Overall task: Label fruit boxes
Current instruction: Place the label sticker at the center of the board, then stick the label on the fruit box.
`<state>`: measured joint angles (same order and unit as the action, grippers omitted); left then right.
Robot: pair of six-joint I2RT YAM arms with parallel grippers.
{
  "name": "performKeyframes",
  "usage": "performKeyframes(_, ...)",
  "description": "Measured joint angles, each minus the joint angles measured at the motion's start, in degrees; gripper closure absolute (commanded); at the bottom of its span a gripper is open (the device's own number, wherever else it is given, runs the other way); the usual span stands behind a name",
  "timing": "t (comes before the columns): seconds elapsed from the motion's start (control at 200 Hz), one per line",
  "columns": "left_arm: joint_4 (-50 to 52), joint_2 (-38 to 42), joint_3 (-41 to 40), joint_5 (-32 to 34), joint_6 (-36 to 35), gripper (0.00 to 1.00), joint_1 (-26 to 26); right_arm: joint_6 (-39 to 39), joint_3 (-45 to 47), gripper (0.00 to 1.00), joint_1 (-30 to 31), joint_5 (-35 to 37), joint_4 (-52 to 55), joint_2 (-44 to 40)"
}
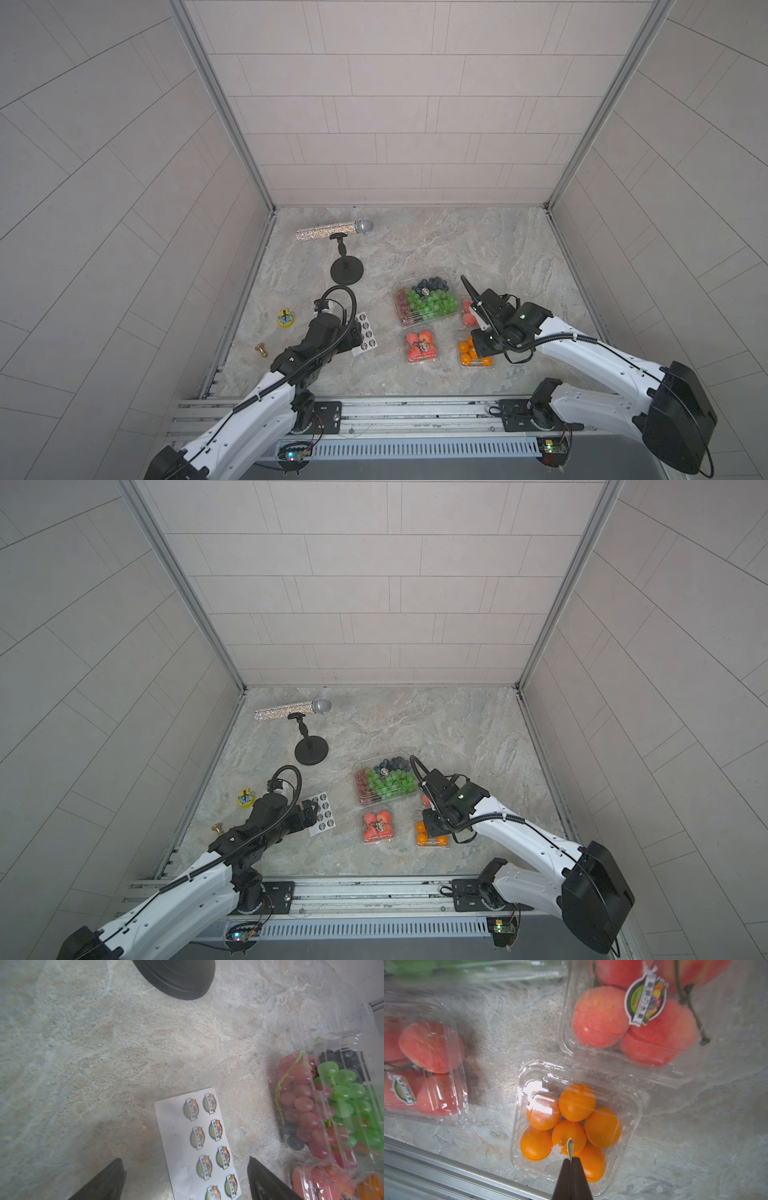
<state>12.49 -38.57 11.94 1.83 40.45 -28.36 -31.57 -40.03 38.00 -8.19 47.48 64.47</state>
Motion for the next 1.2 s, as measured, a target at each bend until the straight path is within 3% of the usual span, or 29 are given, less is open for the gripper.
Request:
performKeyframes(0.395, 0.28, 0.72, 0.00, -0.02, -0.02, 0.03, 0.00, -0.66, -0.22, 1.00, 1.75, 4.46, -0.31, 5.16)
performKeyframes(0.56, 0.31, 1.79, 0.00, -0.07, -0.02, 0.03, 0.00, -2.25, -1.03, 0.76, 4.07, 8.92, 0.87, 6.19)
performKeyframes(0.625, 0.31, 2.16, 0.00, -0.13, -0.02, 0.03, 0.00, -3.26, -1.77, 0.72, 5.29, 11.72, 2.14, 6.25)
performKeyframes(0.856, 0.39, 2.97, 0.00, -0.31, -0.04, 0.03, 0.00, -4.52, -3.15, 0.72, 6.43, 17.75, 4.11, 6.03)
performKeyframes(1.201, 0.37, 2.91, 0.00, -0.39, -0.39, 0.03, 0.00, -4.42, -2.84, 0.75, 6.47, 18.38, 2.25, 8.00)
